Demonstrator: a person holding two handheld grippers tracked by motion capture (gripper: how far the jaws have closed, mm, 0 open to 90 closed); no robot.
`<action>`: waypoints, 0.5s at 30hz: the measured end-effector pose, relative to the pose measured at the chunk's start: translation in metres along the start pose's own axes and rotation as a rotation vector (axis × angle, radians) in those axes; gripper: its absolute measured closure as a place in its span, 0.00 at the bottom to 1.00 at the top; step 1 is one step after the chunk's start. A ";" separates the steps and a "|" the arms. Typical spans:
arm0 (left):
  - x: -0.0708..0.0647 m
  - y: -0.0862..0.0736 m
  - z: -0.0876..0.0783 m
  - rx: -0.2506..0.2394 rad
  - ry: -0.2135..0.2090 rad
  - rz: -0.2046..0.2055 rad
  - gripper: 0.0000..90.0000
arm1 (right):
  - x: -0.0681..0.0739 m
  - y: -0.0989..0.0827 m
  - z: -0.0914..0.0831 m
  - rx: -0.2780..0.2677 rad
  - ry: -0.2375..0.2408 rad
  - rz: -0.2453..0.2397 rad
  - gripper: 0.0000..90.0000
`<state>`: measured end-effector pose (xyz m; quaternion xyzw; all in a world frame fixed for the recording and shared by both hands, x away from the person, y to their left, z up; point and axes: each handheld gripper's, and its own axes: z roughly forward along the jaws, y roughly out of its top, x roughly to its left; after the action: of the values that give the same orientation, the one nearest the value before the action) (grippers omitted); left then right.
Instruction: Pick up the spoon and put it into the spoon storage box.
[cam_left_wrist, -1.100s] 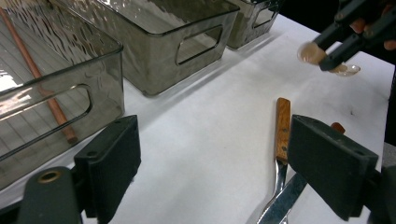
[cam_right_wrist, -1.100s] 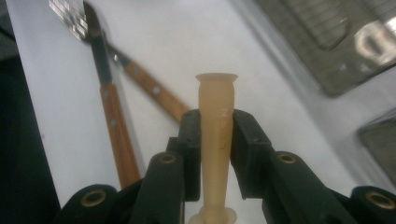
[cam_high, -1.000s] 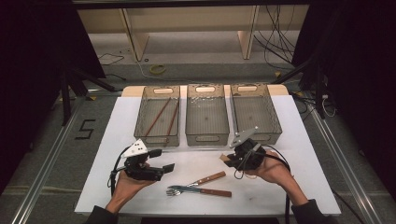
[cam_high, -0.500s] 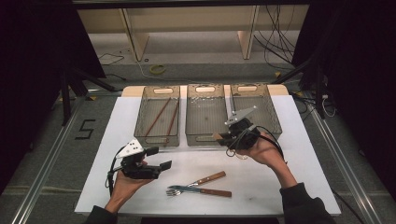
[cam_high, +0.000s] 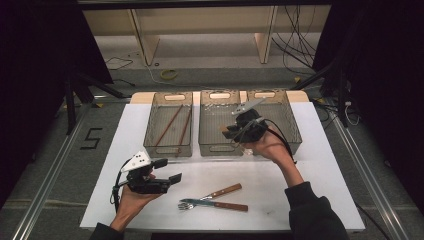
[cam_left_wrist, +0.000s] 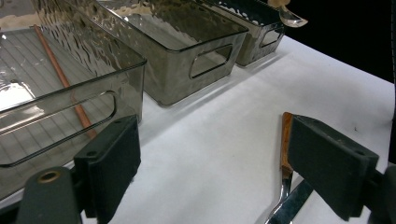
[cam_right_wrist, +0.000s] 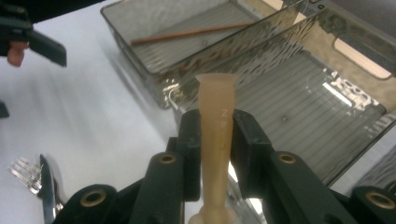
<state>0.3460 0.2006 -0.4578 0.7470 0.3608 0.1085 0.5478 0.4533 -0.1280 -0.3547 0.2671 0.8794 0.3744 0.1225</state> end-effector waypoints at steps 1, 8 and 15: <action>0.000 -0.001 0.000 0.000 -0.003 0.000 0.18 | -0.001 0.003 0.001 0.000 -0.003 0.001 0.84; 0.002 -0.001 -0.004 -0.010 0.004 -0.003 0.18 | -0.009 0.019 0.010 -0.005 -0.020 0.020 0.84; 0.000 -0.003 -0.002 0.000 -0.004 -0.001 0.18 | -0.017 0.023 0.020 -0.004 -0.026 0.049 0.84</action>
<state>0.3440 0.2026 -0.4596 0.7470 0.3601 0.1068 0.5486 0.4842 -0.1122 -0.3513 0.2932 0.8702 0.3757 0.1255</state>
